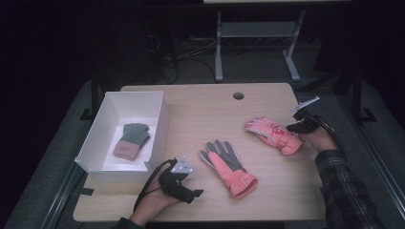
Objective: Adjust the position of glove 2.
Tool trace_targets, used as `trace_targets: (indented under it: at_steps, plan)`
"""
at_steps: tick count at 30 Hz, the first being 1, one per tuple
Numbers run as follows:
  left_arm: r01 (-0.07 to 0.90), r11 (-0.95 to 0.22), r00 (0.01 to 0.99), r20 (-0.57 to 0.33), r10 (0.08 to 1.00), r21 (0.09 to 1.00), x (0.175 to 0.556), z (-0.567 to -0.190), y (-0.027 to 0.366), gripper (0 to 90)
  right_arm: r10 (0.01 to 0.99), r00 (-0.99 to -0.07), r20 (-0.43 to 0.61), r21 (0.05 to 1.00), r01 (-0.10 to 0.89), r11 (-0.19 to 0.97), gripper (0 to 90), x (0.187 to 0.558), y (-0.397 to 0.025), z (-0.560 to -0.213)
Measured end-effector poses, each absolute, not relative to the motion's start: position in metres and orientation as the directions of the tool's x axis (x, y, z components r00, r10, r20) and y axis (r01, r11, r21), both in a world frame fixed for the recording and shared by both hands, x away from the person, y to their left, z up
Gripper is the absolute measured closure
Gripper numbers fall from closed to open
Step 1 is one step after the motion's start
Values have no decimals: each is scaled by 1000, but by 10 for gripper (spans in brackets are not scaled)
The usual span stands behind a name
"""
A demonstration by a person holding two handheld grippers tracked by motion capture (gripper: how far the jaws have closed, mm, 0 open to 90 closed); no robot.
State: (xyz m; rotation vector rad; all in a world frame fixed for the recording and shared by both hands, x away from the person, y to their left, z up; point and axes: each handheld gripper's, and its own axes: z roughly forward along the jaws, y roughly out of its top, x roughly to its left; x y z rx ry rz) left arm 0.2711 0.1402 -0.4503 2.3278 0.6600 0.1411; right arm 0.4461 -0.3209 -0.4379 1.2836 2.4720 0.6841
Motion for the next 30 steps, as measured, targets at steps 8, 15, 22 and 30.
trace_targets:
  at_steps: [8,15,22,30]
  plan:
    - [424,-618,863,-89,497,662,271,-450,139,139,790,-614,-12,519,671,529,900,419,-306,-437]
    - [429,-616,860,-91,502,660,271,-451,140,139,796,-595,114,577,692,434,698,411,-297,-412]
    - [435,-613,858,-97,505,660,272,-450,141,139,779,-606,161,563,705,432,517,412,-276,-421]
    - [431,-619,858,-87,506,656,273,-451,142,139,795,-594,119,537,712,452,540,412,-265,-442]
